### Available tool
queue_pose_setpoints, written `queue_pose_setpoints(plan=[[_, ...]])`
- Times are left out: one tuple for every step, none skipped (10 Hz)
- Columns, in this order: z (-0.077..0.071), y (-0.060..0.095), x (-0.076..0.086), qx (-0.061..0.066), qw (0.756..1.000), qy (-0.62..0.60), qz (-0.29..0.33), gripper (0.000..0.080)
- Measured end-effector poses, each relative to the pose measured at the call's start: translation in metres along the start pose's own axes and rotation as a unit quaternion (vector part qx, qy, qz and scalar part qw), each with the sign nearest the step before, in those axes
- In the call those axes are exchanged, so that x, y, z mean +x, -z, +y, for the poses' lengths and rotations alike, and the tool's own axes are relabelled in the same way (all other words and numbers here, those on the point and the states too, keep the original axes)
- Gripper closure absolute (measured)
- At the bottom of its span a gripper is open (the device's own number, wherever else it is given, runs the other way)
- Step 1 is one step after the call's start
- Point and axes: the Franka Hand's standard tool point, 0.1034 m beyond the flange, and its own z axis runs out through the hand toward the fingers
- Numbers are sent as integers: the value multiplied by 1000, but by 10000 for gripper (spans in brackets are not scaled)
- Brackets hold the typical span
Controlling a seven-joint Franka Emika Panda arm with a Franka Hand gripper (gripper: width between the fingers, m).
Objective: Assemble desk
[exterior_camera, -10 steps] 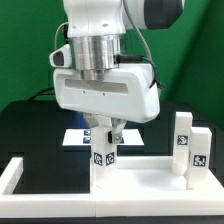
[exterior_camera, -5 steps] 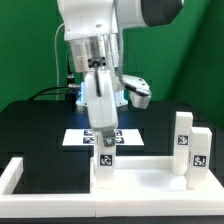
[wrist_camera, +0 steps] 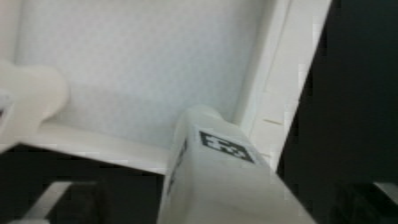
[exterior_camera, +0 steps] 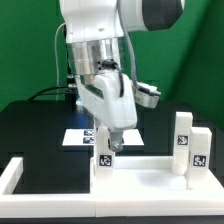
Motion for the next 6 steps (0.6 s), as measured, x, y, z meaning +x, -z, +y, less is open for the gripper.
queue_pose_setpoints(plan=[[-1,0,-1,0,998,61,-1,159],[0,-1,-1,0,997,74,-1,151],[0,-1,-1,0,994,108,0,151],[0,-1,-1,0,989,148,0,151],[0,-1,0,-2,984,180,1,151],[2,-1,3,-9,957,289,4,151]])
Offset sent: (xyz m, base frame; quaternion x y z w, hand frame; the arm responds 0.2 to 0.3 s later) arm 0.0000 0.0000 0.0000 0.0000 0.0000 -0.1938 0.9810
